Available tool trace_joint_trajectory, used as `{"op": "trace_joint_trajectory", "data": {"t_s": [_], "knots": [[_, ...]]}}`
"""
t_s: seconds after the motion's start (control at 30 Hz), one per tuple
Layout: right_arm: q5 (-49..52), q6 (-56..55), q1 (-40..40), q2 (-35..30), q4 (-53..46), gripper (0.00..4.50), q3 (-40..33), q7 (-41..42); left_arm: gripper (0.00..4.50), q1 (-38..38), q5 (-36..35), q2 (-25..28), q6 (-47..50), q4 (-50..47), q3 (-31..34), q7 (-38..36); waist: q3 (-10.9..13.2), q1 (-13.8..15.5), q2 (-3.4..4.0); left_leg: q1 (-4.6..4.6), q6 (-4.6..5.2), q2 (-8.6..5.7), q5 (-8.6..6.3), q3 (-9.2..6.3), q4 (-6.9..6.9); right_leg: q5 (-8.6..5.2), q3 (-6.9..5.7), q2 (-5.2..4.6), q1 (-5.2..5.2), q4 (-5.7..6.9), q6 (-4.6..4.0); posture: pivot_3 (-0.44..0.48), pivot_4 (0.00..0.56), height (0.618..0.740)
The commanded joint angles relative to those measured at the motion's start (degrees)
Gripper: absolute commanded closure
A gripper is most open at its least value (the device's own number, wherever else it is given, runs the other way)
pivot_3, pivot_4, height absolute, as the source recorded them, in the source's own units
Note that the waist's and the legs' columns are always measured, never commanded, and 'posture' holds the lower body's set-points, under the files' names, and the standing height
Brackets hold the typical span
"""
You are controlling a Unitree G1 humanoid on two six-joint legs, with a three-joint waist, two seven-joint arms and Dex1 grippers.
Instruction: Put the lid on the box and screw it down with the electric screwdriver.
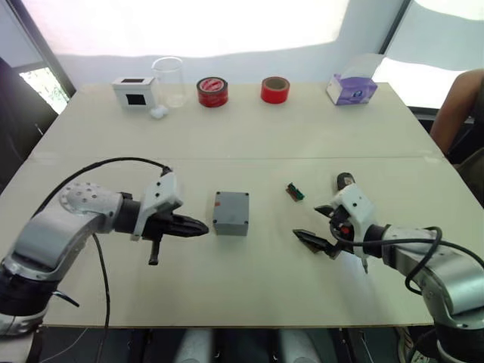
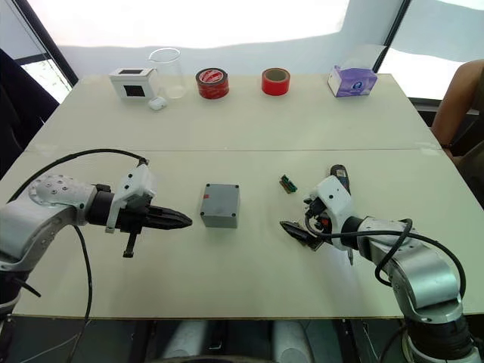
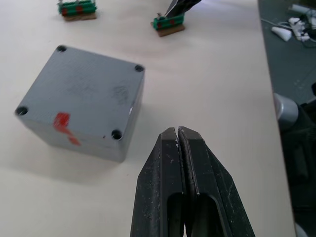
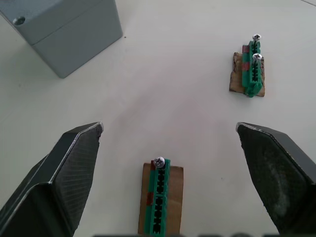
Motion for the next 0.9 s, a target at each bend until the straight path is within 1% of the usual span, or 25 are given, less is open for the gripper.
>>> {"op": "trace_joint_trajectory", "data": {"t_s": [0.03, 0.33, 0.37, 0.43, 0.47, 0.5, 0.9], "knots": [[-0.6, -2.8, 2.0, -2.1, -1.8, 0.92, 0.2, -0.2, 4.50, -2.0, -1.7, -0.9, 1.1, -1.5, -0.1, 1.1, 0.0, 0.1, 0.00, 0.00, 0.00, 0.00, 0.00, 0.00, 0.01, 0.00, -0.01, 0.00, 0.01, 0.00, 0.00, 0.000, 0.150, 0.740], [-0.1, -4.8, 3.2, -3.0, -1.0, 0.92, 0.6, -1.1, 4.50, -2.7, -2.4, -1.1, 1.7, -1.5, -0.5, 2.2, 0.0, 0.0, -0.02, 0.06, 0.02, 0.02, -0.01, 0.00, 0.03, 0.00, -0.02, 0.05, 0.08, 0.00, 0.01, 0.000, 0.150, 0.740], [-0.1, -4.9, 3.1, -2.9, -1.0, 1.34, 0.8, -1.3, 4.50, -2.6, -2.4, -1.1, 1.7, -1.5, -0.6, 2.4, 0.0, 0.0, -0.02, 0.06, 0.02, 0.02, 0.00, 0.00, 0.03, 0.00, -0.01, 0.05, 0.08, 0.00, 0.01, 0.000, 0.150, 0.740], [0.0, -4.9, 3.0, -2.8, -1.0, 1.92, 1.2, -1.6, 4.50, -2.5, -2.4, -1.1, 1.6, -1.4, -0.6, 2.6, 0.0, 0.1, -0.02, 0.06, 0.01, 0.01, 0.00, 0.00, 0.04, 0.00, -0.01, 0.05, 0.09, 0.00, 0.01, 0.000, 0.150, 0.740], [0.2, -4.8, 2.9, -2.8, -1.1, 2.30, 1.3, -1.7, 4.50, -2.5, -2.4, -1.1, 1.7, -1.4, -0.6, 2.7, 0.0, 0.1, -0.02, 0.06, 0.01, 0.01, 0.00, -0.01, 0.04, 0.00, -0.01, 0.04, 0.10, 0.00, 0.01, 0.000, 0.150, 0.740], [0.3, -4.7, 2.8, -2.8, -1.1, 2.46, 1.4, -1.8, 4.50, -2.5, -2.4, -1.2, 1.8, -1.4, -0.6, 2.8, 0.0, 0.1, -0.02, 0.06, 0.01, 0.01, 0.00, 0.00, 0.04, 0.00, -0.01, 0.04, 0.10, 0.00, 0.01, 0.000, 0.150, 0.740], [0.5, -5.6, 2.4, -2.5, -0.4, 2.46, 3.2, -2.7, 4.50, -2.5, -2.5, -1.6, 1.8, -1.0, -0.9, 3.7, 0.0, 0.0, -0.02, 0.07, 0.01, 0.01, 0.00, 0.00, 0.04, 0.00, -0.01, 0.04, 0.10, 0.00, 0.01, 0.000, 0.150, 0.740]]}}
